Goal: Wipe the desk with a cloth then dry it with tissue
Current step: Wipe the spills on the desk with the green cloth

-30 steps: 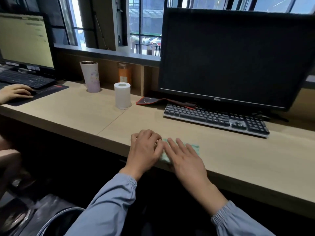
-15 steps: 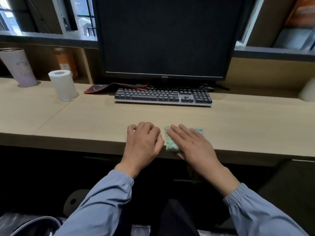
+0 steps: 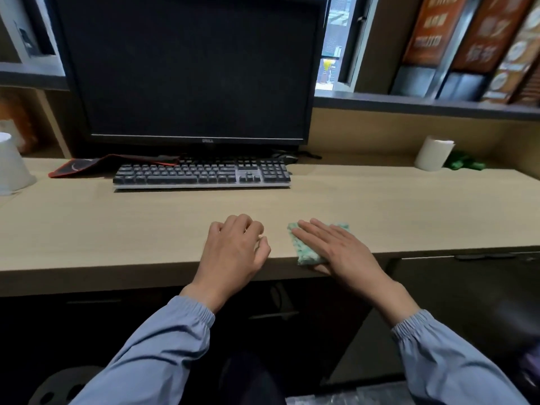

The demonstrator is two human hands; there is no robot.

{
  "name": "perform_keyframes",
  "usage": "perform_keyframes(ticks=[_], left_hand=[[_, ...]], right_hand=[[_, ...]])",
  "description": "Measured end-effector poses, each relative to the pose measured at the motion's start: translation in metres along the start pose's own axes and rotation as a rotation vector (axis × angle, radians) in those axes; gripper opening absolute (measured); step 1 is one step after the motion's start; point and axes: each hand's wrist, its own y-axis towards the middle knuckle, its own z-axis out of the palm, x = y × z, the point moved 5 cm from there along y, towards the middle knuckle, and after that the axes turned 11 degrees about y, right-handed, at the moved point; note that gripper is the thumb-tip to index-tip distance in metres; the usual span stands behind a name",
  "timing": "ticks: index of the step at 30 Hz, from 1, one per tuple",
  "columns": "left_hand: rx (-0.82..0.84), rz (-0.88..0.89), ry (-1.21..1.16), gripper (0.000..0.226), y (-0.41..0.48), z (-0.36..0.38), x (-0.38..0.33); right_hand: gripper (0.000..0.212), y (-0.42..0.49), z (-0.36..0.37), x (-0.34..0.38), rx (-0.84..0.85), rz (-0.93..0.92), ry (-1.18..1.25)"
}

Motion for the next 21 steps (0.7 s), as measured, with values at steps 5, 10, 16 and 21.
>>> perform_keyframes(ticks=[5,10,16,21], left_hand=[[0.098,0.001,-0.006,0.035,0.013,0.008,-0.014],[0.133,0.005,-0.02,0.026,0.021,0.015,-0.023],[0.151,0.026,-0.026,0.027,0.032,0.02,-0.038],[0.175,0.042,-0.038,0.038,0.042,0.025,-0.049]], right_hand=[[0.09,-0.027,-0.018,-0.039,0.062,0.061,0.034],[0.087,-0.041,-0.026,-0.051,0.137,0.124,0.072],[0.082,-0.062,-0.019,-0.034,-0.071,0.185,0.032],[0.06,-0.06,-0.003,-0.029,-0.364,0.293,0.083]])
